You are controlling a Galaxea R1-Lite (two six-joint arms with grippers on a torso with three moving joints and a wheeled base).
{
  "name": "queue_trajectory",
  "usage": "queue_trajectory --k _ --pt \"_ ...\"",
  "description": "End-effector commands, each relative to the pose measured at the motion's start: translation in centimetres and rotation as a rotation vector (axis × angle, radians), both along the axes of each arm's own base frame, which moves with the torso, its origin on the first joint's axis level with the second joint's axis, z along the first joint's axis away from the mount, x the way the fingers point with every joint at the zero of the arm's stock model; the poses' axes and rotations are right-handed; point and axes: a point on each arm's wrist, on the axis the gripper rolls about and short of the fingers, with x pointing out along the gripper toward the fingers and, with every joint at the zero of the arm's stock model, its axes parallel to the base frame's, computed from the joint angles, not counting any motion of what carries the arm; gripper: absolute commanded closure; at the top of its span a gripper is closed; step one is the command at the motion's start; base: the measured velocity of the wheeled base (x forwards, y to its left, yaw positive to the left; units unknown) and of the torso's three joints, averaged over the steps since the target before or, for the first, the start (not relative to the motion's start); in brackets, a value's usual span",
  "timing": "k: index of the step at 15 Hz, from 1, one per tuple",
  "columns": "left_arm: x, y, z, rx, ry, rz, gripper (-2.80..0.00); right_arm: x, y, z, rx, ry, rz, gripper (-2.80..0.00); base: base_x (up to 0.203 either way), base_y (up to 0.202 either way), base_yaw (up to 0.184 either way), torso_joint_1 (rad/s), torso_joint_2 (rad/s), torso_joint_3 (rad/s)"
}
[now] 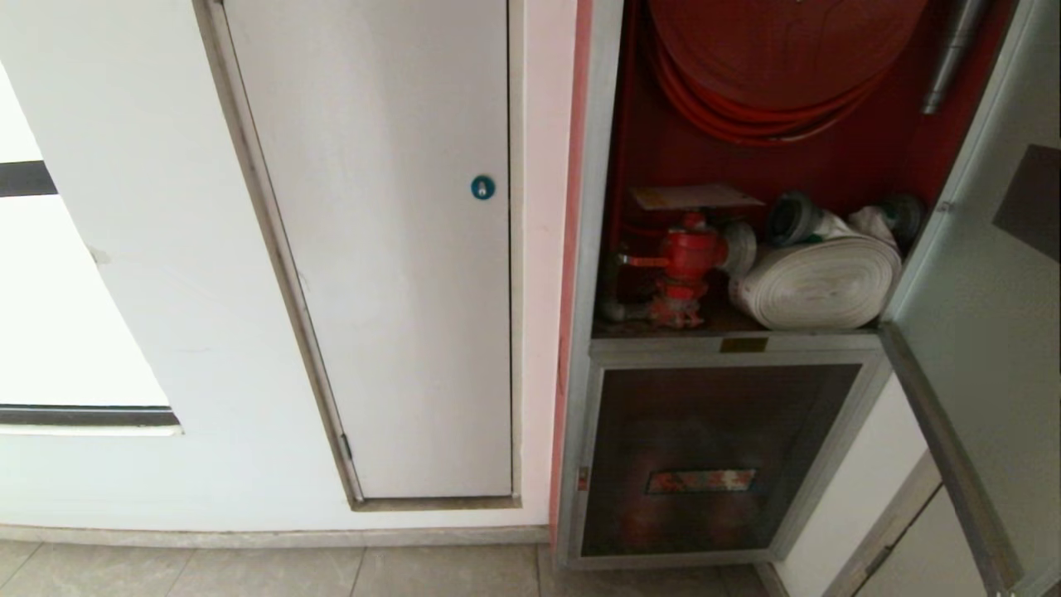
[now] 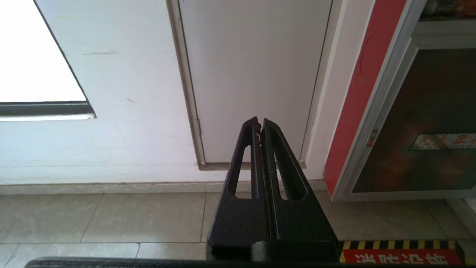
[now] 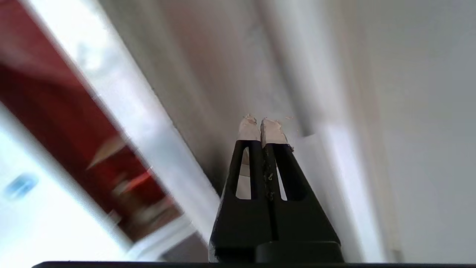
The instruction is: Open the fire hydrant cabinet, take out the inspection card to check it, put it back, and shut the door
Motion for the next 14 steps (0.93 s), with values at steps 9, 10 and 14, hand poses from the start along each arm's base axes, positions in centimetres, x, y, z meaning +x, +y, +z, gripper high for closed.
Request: queue_trajectory --k 9,10,14 --pt "0.0 0.0 0.0 0.000 -0.001 0.001 0.00 7.3 -0.7 0.6 0.026 0.111 0.549 0.00 0.000 0.000 0.000 0.000 0.00 0.000" --pt "0.0 0.0 0.0 0.000 0.001 0.001 0.00 9.0 -0.6 0.5 0.034 0.129 0.605 0.00 0.000 0.000 0.000 0.000 0.00 0.000" --pt "0.0 0.0 0.0 0.000 0.001 0.000 0.00 16.5 0.4 0.8 0.030 0.170 0.776 0.00 0.000 0.000 0.000 0.000 0.00 0.000"
